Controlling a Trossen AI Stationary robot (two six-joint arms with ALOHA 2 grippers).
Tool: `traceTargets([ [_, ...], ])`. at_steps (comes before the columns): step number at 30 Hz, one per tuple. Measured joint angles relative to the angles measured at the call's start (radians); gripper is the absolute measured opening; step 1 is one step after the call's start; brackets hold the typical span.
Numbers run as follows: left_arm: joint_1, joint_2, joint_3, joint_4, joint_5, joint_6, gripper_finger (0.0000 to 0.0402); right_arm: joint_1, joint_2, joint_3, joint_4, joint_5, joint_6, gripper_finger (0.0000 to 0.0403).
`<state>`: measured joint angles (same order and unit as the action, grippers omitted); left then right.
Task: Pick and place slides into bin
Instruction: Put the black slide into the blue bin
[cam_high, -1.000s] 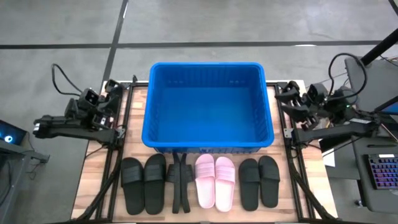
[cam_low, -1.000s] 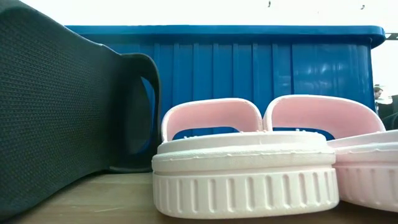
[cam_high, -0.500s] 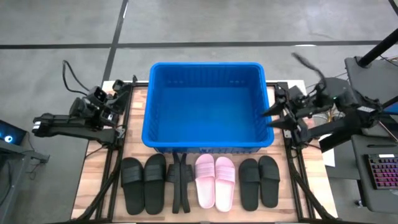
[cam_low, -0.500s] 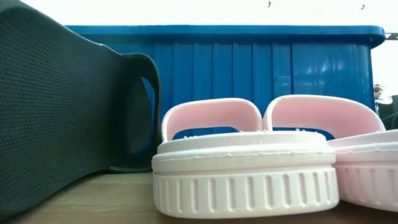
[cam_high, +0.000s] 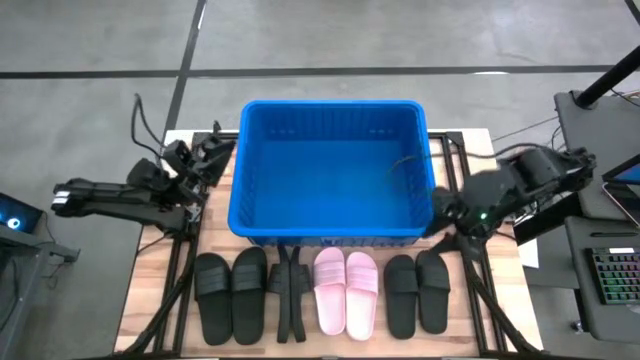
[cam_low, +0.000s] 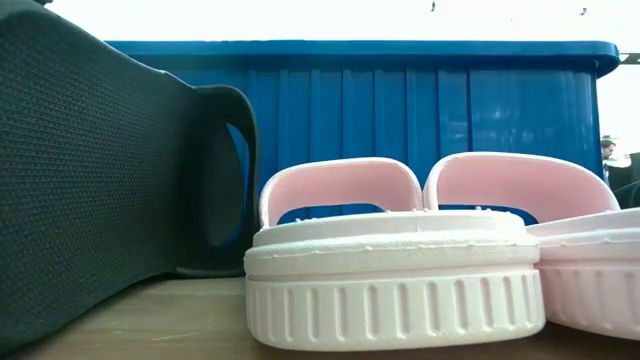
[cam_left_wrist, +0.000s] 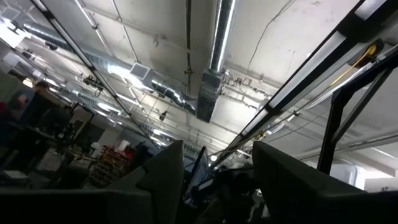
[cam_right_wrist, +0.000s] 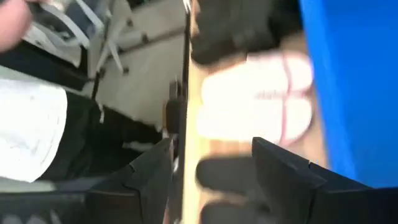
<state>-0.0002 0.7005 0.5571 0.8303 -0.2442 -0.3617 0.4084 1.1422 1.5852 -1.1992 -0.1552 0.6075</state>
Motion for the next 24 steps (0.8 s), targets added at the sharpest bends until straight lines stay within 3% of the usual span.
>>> traceTargets([
  [14,0.0,0.047,0.0,-0.002,0.005,0.001,0.0176,0.292,0.247,-0.001,-0.175,0.143,0.35,0.0209],
  [19,0.0,0.059,0.0,-0.002,0.007,0.001,0.0176,0.367,0.368,-0.002,-0.304,0.165,0.418,0.0209],
  [24,0.0,0.066,0.0,-0.003,0.007,0.001,0.0176,0.413,0.478,-0.002,-0.318,0.229,0.417,0.021],
])
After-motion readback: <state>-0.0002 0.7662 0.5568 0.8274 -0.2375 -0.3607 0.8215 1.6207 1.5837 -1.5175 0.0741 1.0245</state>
